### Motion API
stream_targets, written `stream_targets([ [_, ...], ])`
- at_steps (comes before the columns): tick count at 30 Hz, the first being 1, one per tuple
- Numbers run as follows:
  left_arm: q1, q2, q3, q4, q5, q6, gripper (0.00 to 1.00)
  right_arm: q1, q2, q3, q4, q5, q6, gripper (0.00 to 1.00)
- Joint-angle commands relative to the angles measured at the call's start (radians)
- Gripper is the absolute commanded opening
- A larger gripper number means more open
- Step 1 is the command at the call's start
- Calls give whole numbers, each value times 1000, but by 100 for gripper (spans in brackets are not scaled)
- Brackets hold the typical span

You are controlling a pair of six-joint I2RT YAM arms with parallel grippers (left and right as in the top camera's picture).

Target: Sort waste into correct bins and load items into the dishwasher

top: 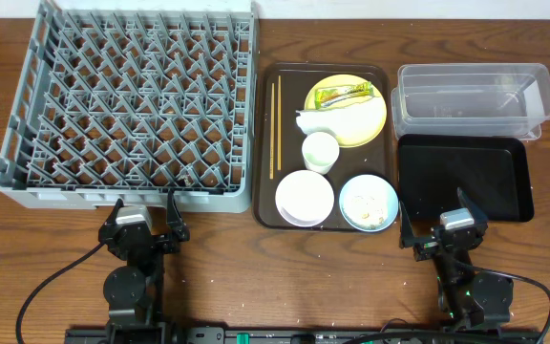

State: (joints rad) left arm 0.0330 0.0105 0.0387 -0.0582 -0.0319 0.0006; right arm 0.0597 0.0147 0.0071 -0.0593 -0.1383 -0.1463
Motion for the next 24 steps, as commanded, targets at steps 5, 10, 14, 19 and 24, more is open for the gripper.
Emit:
stream_targets([
  [5,5,-5,-33,-14,-5,6,90,-7,-8,-2,-3,-9,11,99],
  [10,5,-5,-33,-14,-5,6,90,-7,-8,-2,-1,-5,4,99],
  [14,5,-5,-33,-14,-5,6,90,-7,-8,-2,14,29,-72,99],
  [19,5,-5,-33,-14,-6,7,90,-6,-8,-2,31,24,-63,99],
  [24,5,-5,-33,-14,-5,6,90,-6,-8,-2,52,-127,-34,99],
])
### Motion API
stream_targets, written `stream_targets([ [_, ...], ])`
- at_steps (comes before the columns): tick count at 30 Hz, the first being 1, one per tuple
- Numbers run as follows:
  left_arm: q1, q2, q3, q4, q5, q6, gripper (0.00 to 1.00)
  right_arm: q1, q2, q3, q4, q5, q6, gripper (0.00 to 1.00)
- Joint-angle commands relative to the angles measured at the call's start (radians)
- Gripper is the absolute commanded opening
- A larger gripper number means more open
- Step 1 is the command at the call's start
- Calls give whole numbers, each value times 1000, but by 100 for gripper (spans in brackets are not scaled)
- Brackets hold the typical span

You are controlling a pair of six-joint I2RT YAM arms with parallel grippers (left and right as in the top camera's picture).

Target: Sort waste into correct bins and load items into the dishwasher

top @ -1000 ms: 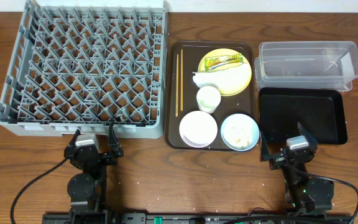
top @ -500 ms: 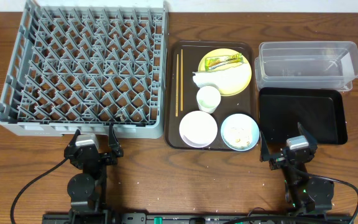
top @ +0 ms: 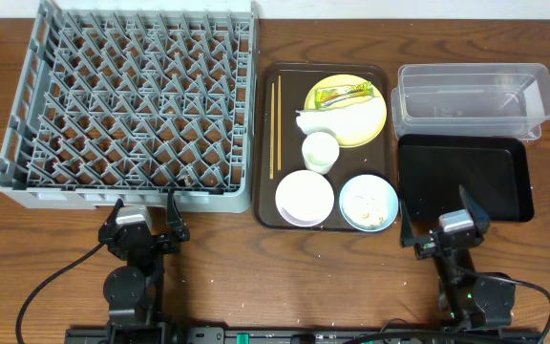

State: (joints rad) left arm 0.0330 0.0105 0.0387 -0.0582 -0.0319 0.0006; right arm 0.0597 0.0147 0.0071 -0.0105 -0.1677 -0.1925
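A brown tray [top: 264,143] in the middle of the table carries a pair of chopsticks [top: 276,127]. It also holds a yellow plate [top: 370,119] with a snack wrapper [top: 343,94] and a crumpled napkin [top: 318,122] on it. In front of these stand a white cup [top: 320,151], a white bowl [top: 305,198] and a small plate with crumbs [top: 369,203]. The grey dishwasher rack [top: 127,105] lies at the left with nothing in it. My left gripper [top: 146,205] is open just in front of the rack. Just below the black bin [top: 461,177], my right gripper [top: 434,212] is open too.
A clear plastic bin [top: 471,98] stands at the back right, behind the black bin. Dark wooden table [top: 285,268] stretches between the two arms, with cables trailing from the arm bases near the front edge.
The right arm has shifted very slightly. Both grippers stay open and nothing on the tray has moved.
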Motion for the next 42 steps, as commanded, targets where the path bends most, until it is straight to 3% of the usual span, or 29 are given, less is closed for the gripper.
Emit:
stream_targets([
  [1,5,-5,-33,-14,-5,6,91,-6,-8,-2,10,-114,17,99],
  [11,5,-5,-33,83,25,2,91,-6,6,90,37,-129,102,99],
  [20,5,-5,40,119,27,-59,91,-6,177,278,-7,-130,87,99],
  [30,5,75,253,-69,51,-57,91,-6,439,527,-75,-186,87,99],
  [42,5,449,618,-257,51,-37,90,-6,716,814,-196,-255,87,99],
])
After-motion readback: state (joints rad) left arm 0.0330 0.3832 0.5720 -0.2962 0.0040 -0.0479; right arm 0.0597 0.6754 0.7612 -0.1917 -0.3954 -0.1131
